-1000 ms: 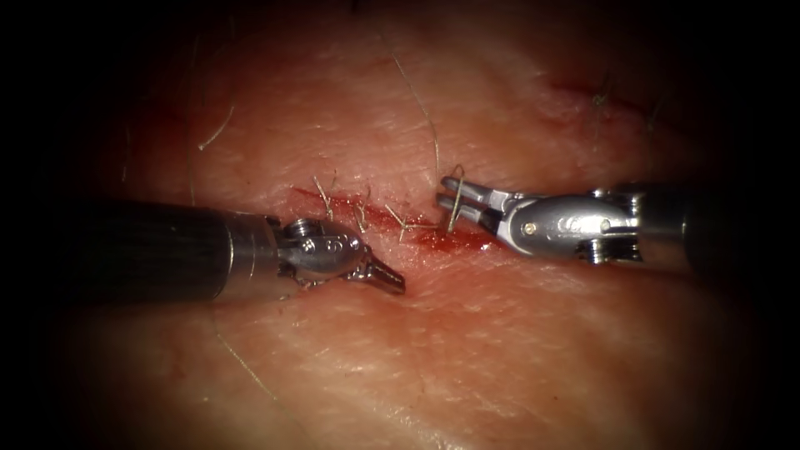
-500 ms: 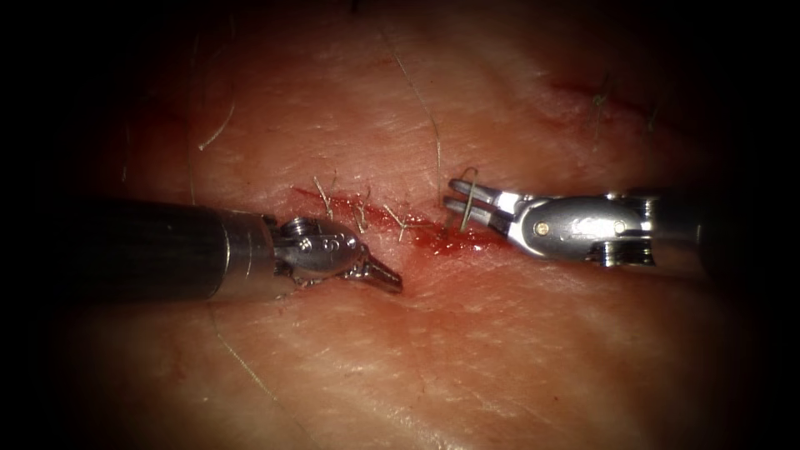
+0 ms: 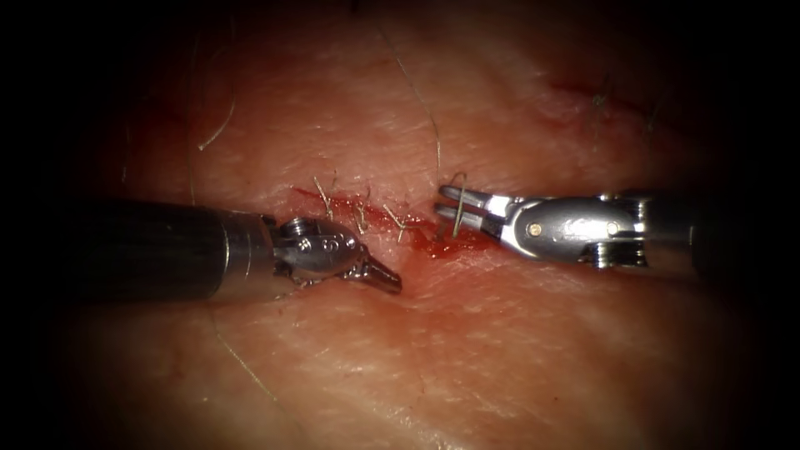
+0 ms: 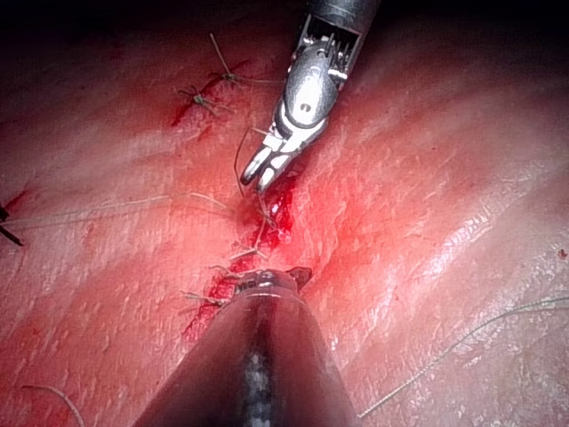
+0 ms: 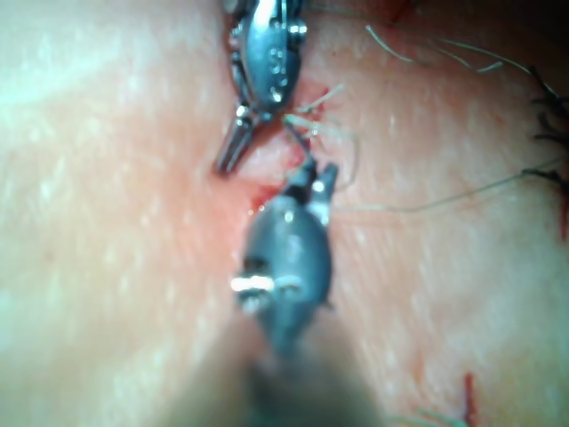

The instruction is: Wound Closure

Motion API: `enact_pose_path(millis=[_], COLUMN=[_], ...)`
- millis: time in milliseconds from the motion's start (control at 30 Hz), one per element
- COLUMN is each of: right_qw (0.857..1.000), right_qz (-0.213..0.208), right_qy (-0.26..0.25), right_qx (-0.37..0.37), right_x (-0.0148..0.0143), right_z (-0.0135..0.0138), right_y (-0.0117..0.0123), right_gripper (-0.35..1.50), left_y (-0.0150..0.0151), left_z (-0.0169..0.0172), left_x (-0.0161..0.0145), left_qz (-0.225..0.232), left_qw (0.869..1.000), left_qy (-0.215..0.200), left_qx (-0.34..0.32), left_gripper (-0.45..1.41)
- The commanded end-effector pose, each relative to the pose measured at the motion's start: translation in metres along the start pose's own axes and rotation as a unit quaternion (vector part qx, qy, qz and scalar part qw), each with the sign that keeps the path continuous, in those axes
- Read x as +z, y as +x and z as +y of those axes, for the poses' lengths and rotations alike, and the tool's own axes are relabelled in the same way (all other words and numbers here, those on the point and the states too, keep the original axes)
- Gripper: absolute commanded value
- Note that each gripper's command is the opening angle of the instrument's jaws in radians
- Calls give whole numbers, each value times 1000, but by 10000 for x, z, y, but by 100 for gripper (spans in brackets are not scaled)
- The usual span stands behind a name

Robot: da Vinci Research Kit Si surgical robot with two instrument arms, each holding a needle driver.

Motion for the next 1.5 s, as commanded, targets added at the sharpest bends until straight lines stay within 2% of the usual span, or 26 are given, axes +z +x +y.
enact_pose_path(millis=[33,267,933,1133,1400,1500], right_qw=[1000,998,995,987,979,975], right_qz=[2,31,24,44,43,56], right_qy=[2,12,31,49,29,19], right_qx=[6,45,87,146,195,216], right_x=[7,3,9,10,11,12], right_z=[-2,3,-2,0,6,7], right_y=[-1,10,9,12,11,8], right_gripper=[-35,-35,-35,-35,-35,-35], left_y=[-1,-1,-3,-3,-3,-3], left_z=[-1,-1,-4,-6,-6,-6], left_x=[9,11,11,11,12,12], left_qz=[0,0,0,0,0,0], left_qw=[1000,1000,1000,1000,1000,1000], left_qy=[-1,0,0,0,0,0], left_qx=[0,0,1,1,1,1], left_gripper=[-45,-45,-45,-45,-45,-45])
